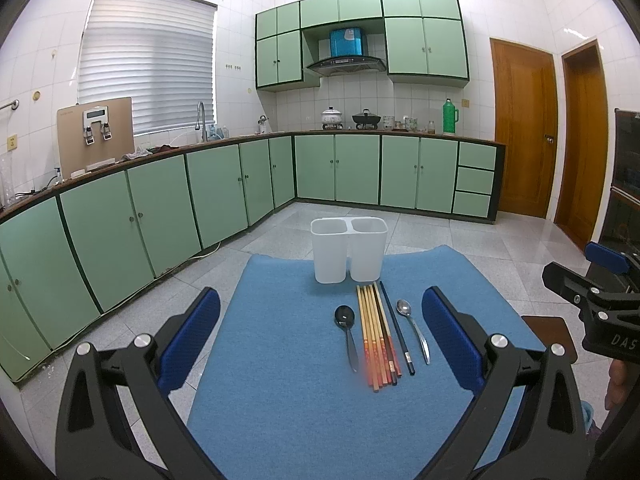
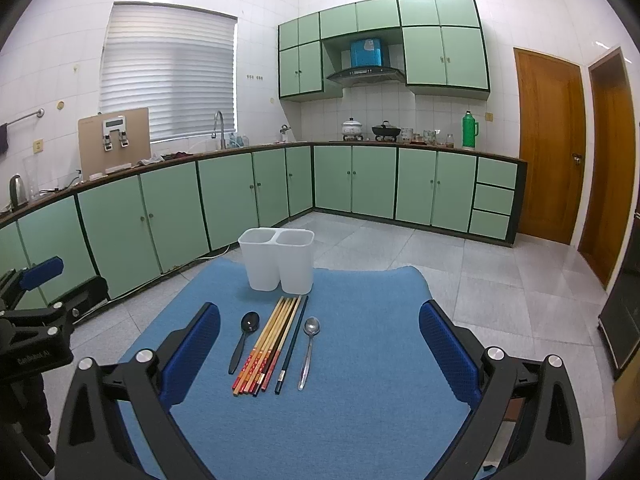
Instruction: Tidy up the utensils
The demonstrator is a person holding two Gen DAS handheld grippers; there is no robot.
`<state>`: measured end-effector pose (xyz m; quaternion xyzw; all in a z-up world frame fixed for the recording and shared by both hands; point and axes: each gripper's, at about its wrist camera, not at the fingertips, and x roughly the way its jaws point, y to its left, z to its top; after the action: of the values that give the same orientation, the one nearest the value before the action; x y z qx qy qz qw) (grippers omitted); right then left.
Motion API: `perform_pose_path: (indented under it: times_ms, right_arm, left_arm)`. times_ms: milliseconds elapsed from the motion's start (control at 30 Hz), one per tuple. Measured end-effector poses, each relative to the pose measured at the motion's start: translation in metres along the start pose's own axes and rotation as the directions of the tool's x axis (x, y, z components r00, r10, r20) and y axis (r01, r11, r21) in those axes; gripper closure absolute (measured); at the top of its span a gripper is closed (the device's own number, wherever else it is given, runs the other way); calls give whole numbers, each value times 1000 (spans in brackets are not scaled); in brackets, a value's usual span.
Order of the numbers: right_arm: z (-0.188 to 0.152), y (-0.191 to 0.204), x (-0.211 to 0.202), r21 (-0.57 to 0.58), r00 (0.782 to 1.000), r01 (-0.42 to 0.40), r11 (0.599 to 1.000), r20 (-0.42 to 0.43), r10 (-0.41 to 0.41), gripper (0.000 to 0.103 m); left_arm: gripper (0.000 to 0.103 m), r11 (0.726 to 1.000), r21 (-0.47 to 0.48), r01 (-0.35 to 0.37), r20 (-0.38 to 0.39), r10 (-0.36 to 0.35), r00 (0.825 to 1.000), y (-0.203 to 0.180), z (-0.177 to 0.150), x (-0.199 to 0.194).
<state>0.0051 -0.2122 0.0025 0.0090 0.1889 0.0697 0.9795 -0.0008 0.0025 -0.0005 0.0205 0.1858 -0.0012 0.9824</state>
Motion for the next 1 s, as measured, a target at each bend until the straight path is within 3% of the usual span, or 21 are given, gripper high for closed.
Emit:
perform_pose_path:
  times_ms: [333, 567, 833, 1000]
  right_arm:
    - [-3, -5, 22, 5, 999, 14, 1000, -41, -13, 6]
    - [-6, -16, 80, 45, 987, 11, 999, -163, -3, 6]
    - [-24, -23, 178, 70, 943, -13, 997, -330, 36, 6]
    - [-39, -16, 240, 51, 902, -35, 998, -429, 53, 16]
  left_arm:
    - [5, 1000, 5, -5, -47, 5, 999, 4, -8, 32]
    - [5, 999, -4, -43, -145, 42, 989, 23, -13, 86]
    - [5, 998, 10, -60, -291, 61, 955, 39, -33, 169]
    - [5, 999, -2, -42, -372, 38, 927, 39, -47, 214]
